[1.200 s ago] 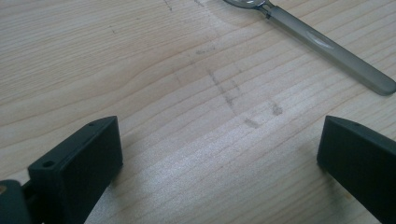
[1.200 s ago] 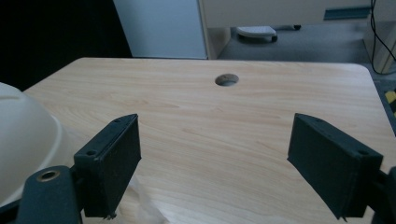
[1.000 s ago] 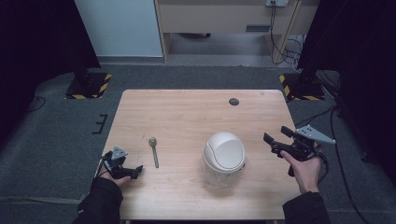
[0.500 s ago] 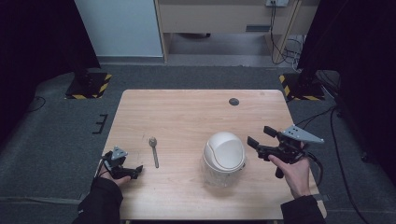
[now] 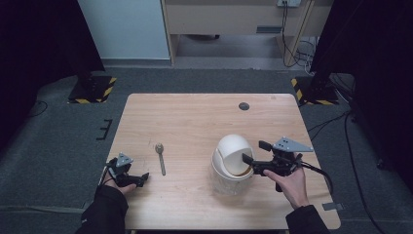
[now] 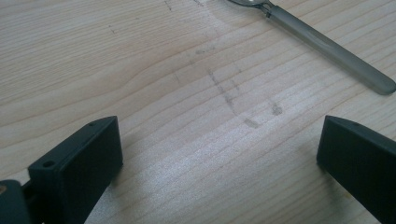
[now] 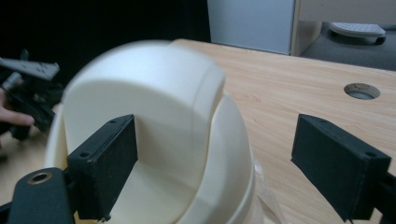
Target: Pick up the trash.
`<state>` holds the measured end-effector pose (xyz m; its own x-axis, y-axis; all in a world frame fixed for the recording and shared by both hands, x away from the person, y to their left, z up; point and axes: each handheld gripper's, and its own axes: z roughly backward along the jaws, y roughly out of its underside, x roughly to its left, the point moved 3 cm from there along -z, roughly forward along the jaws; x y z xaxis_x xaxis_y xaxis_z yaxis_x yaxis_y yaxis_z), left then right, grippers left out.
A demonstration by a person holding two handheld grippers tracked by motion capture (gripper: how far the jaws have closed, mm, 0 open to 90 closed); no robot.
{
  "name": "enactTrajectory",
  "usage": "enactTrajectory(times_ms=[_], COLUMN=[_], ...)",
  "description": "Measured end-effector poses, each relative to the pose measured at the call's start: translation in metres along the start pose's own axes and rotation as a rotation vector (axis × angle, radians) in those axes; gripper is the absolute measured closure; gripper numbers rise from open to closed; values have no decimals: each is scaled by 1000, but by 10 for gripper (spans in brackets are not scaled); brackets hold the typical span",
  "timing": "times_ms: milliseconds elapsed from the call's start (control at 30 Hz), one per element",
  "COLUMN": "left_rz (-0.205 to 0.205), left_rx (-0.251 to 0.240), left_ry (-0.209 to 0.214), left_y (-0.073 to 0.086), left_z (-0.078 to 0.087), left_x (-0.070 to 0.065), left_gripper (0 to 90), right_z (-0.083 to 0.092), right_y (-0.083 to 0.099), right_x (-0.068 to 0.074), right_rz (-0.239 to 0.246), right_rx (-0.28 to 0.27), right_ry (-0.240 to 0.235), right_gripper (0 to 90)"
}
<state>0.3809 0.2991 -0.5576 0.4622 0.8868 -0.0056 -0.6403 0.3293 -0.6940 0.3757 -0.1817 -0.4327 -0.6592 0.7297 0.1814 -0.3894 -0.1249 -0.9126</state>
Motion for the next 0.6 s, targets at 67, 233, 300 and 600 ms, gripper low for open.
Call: enactTrajectory(times_ms=[67,233,300,600], left_rz=[0,0,0,0], left_rx=[0,0,0,1], left_ry=[0,0,0,-1], left_y=[0,0,0,0], left_z=[0,0,0,0], left_x=[0,0,0,0], left_gripper=[0,0,0,0], right_z=[-2,-9,-11,-18], right_y=[3,13,17,23], right_x=[0,1,0,0], right_rz=[13,12,17,1], right_rx=[24,56,72,84], right_ry=[2,-12,-11,-4], right_gripper=[133,151,160,164])
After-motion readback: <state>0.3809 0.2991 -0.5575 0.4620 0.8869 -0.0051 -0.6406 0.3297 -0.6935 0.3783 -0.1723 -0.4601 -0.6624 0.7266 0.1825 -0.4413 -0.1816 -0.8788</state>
